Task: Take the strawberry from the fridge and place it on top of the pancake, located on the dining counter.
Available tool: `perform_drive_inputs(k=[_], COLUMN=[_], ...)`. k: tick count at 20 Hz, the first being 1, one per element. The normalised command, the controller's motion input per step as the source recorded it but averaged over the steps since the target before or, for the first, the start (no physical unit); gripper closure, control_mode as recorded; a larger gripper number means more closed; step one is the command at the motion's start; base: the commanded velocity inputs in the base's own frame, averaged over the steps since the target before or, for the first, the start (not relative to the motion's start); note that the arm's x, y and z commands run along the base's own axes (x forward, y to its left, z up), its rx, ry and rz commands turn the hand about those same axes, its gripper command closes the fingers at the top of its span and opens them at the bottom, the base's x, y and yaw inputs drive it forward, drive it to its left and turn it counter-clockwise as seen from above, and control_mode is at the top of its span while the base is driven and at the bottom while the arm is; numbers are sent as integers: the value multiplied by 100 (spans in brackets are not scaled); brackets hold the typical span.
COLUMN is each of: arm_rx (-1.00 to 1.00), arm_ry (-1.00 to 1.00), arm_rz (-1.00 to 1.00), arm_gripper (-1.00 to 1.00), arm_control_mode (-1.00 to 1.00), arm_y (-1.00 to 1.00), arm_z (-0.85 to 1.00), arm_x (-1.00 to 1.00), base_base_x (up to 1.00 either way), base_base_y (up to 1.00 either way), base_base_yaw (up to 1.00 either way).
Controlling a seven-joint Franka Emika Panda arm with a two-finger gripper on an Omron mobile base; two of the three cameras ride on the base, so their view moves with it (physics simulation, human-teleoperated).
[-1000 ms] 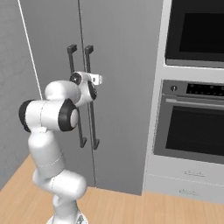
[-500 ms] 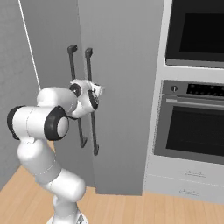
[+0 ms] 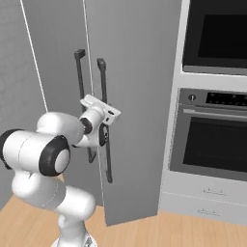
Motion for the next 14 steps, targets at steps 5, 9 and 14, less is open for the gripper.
perform_drive_inputs(k=[5,9,14], arm_rx=[26,28,29], arm_ry=[-5,-5,-2], arm_rz=[2,3,1], arm_gripper=[100,100,100], arm_control_mode=[-100,-100,-100], arm_y=[-100,-100,-100], arm_z=[0,-9,-20], arm_x=[-86,-84,-69], base_base_x=[0,0,0], base_base_y=[0,0,0], base_base_yaw=[0,0,0])
